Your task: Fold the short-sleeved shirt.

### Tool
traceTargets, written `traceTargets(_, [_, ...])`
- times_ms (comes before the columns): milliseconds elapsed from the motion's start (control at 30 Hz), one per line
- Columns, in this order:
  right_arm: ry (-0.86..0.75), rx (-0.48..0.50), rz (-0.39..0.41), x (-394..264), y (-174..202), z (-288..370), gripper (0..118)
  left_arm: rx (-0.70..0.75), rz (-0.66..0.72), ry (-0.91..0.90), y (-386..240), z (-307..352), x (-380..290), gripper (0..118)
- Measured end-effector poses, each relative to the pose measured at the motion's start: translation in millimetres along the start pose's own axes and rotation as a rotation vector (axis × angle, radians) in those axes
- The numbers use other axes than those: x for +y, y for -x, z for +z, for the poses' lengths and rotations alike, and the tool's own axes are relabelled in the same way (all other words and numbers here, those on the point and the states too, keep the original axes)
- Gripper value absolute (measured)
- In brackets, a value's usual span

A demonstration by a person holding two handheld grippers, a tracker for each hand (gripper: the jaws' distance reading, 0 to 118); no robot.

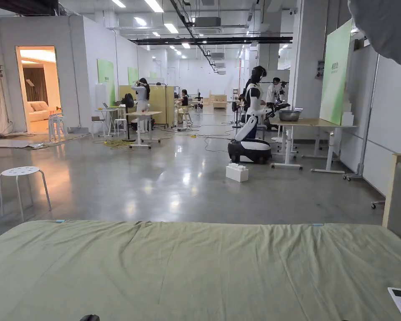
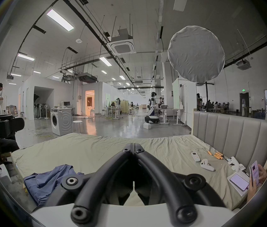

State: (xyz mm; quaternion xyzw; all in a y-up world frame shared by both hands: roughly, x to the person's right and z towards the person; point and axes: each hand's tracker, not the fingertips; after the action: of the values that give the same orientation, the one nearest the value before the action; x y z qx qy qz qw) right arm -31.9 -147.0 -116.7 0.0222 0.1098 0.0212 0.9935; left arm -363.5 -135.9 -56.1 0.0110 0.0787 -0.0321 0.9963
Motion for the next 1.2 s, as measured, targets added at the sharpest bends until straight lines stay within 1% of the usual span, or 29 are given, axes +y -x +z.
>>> traceTargets(400, [0.008,-0.002,-0.003,-0.5,-1.1,1.0,0,0.000,0.002,0.007,1.3,-0.6,-1.0,2])
traceTargets(433, [0.007,0.002,-0.011,0.2,-1.9,1.1,0,-0.001,0.002,0.007,1.1,-0.4,-1.2,2])
traceTargets(467, [0.018,0.018,-0.063,-0.1,-3.9,0.9,0,-0.002,0.003,0.008,0.9,-0.3,-1.3,2])
traceTargets(567, [0.015,0.014,-0.083,1.7,-5.6,1.5,0,-0.004,0.005,0.006,0.9,0.3,-1.3,2])
traceTargets(667, [0.006,0.001,-0.060,2.2,-6.2,1.6,0,0.005,0.004,0.011,0.4,-0.8,-0.4,2])
traceTargets(767, [0.009,0.002,-0.066,2.0,-7.9,1.3,0,-0.006,0.013,0.009,1.9,-3.6,1.1,2])
traceTargets(800, [0.010,0.004,-0.061,2.0,-7.8,1.0,0,-0.008,0.005,0.006,1.2,-4.2,1.9,2])
traceTargets(833, [0.026,-0.002,-0.036,1.9,-6.8,0.1,0,0.004,-0.052,-0.002,-1.4,-4.4,3.5,2])
traceTargets(867, [0.006,-0.034,0.087,5.4,-2.4,0.4,0,0.037,-0.142,-0.015,-7.8,-3.6,4.4,2])
traceTargets(900, [-0.069,-0.035,0.305,13.2,6.7,2.0,0,0.066,-0.332,-0.040,-18.7,-2.5,3.4,2])
traceTargets(933, [-0.049,-0.020,0.400,12.8,10.6,1.6,0,0.051,-0.489,-0.055,-26.2,-2.1,0.5,2])
traceTargets(1000, [-0.055,0.037,0.729,9.4,23.8,-1.0,0,-0.009,-0.871,-0.053,-42.7,-4.3,-14.4,2])
traceTargets(1033, [-0.039,0.059,0.862,1.4,31.1,-2.0,0,-0.035,-1.017,-0.038,-49.0,-6.0,-27.3,2])
traceTargets(1067, [-0.011,0.095,1.065,-12.6,41.5,-4.3,0,-0.090,-1.226,-0.001,-56.8,-7.7,-46.3,2])
traceTargets(1100, [0.007,0.130,1.245,-30.7,50.7,-6.2,0,-0.139,-1.385,0.031,-59.5,-8.5,-71.2,2])
traceTargets(1133, [0.030,0.173,1.423,-50.2,57.4,-6.8,0,-0.158,-1.519,0.039,-63.3,-8.6,-93.7,3])
traceTargets(1167, [-0.010,0.247,1.607,-74.8,63.4,-5.3,0,-0.213,-1.638,0.038,-63.4,-7.2,-113.7,3])
traceTargets(1200, [0.012,0.324,1.711,-100.1,65.1,-2.5,0,-0.318,-1.721,0.071,-62.9,-5.6,-141.9,2])
